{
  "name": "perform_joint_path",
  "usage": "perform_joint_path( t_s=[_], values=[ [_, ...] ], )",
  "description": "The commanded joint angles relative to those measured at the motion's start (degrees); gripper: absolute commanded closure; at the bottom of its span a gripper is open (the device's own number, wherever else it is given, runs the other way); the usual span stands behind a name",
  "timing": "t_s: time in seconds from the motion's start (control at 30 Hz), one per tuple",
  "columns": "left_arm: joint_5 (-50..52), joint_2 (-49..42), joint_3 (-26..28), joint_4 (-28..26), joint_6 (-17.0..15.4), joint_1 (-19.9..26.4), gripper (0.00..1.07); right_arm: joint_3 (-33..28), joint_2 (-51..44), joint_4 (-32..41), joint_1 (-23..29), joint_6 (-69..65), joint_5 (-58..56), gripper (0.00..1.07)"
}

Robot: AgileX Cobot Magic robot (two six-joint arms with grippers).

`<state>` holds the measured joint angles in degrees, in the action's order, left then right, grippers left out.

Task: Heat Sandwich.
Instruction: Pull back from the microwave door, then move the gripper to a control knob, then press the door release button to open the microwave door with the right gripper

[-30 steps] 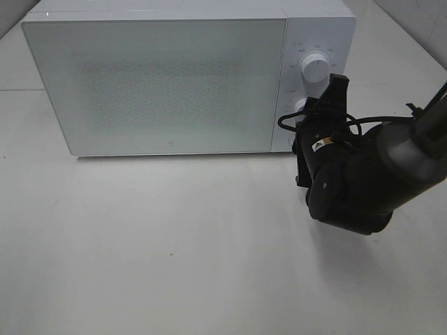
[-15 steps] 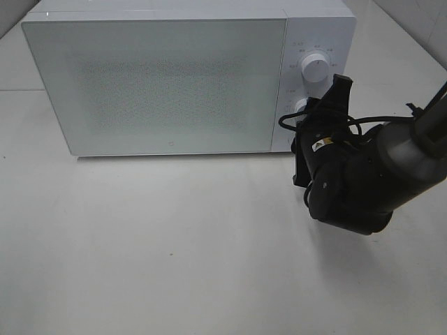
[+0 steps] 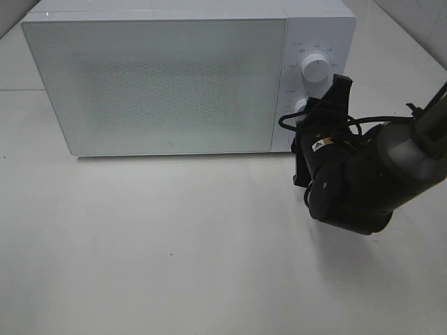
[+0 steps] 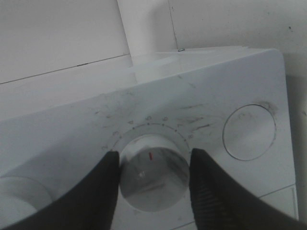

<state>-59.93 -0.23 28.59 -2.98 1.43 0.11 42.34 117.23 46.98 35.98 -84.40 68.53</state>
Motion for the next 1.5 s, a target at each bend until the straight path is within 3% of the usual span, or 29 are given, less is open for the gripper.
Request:
perform_joint_path(
  t_s=[0.03, 0.13, 0.2, 0.23, 0.37, 0.43, 1.0, 1.5],
  values=[
    [0.52, -1.60, -0.34, -0.11, 0.11, -0.23, 0.09, 0.92, -0.92, -1.32, 0.17, 1.83, 4.87, 0.66],
    [0.52, -1.60, -0.34, -0.11, 0.11, -0.23, 0.09, 0.92, -0.92, -1.32, 0.17, 2.46, 4.87, 0.60],
    [0.52, -1.60, -0.34, -0.11, 0.11, -0.23, 0.09, 0.92, -0.92, -1.32, 0.17, 2.86, 4.87, 0.49],
    [0.52, -1.60, -0.34, -0.11, 0.11, -0.23, 0.09, 0.92, -0.92, -1.32, 0.17, 2.86, 4.87, 0.49],
    [0.52, -1.60, -0.34, -0.11, 0.11, -0.23, 0.09, 0.92, -0.92, -1.26, 0.17, 4.30, 4.87, 0.32],
    [0.52, -1.60, -0.34, -0.11, 0.11, -0.23, 0.09, 0.92, -0.92, -1.26, 0.17, 4.35, 4.87, 0.30],
    [0.52, -1.60, -0.34, -0.11, 0.11, -0.23, 0.09, 0.63, -1.72, -1.38, 0.17, 9.00, 2.86, 0.31],
    [0.52, -1.60, -0.34, -0.11, 0.11, -0.23, 0.09, -8.14, -10.37, -6.53, 0.17, 17.70, -6.36, 0.31]
  ],
)
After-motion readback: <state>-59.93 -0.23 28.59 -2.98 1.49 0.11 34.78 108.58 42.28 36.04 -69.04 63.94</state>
